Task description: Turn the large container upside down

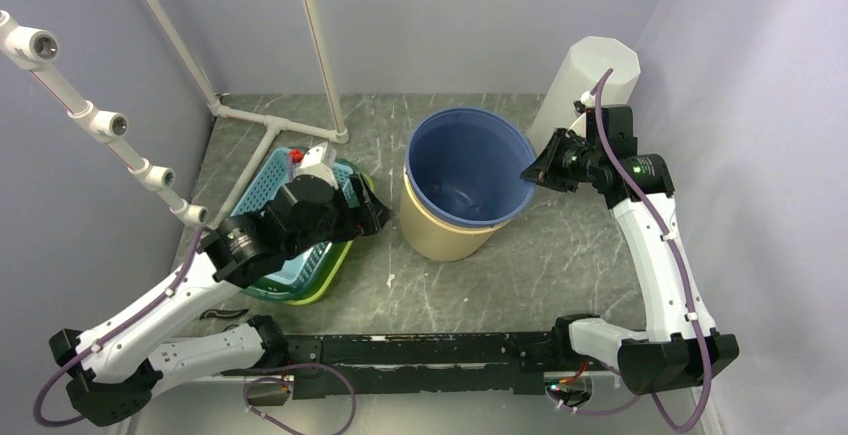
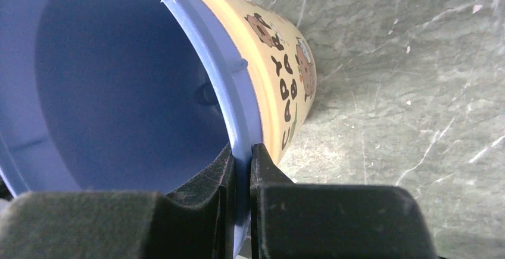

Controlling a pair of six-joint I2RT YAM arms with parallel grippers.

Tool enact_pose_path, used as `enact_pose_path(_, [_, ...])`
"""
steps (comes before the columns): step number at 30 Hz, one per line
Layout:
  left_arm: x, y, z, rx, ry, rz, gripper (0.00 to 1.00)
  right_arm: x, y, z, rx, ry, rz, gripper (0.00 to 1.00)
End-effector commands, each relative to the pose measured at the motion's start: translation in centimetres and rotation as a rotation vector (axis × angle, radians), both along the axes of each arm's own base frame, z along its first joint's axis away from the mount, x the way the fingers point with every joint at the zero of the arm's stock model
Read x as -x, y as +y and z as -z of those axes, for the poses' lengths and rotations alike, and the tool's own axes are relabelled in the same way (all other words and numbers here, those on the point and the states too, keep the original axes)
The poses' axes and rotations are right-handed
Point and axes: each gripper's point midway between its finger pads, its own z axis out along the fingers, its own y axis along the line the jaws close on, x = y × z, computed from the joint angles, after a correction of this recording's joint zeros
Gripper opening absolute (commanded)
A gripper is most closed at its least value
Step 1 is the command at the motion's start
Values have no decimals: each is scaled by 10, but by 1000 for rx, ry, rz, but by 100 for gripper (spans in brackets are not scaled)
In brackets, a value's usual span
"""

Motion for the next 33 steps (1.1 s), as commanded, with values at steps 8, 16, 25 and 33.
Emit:
enact_pose_path(8, [-4,-67,-41,309,-138,201,92,6,28,-70,-194,-186,-81,0])
enact_pose_path(16, [-7,-60,-23,289,-87,138,84,18,34,-81,-237,-227,-118,0])
enact_pose_path(25, [-10,-40,15,168,15,33,80,29,57,-98,-381,-250,-228,0])
enact_pose_path(33, [-8,-39,15,149,4,54,81,31,54,-101,-321,-237,-260,0])
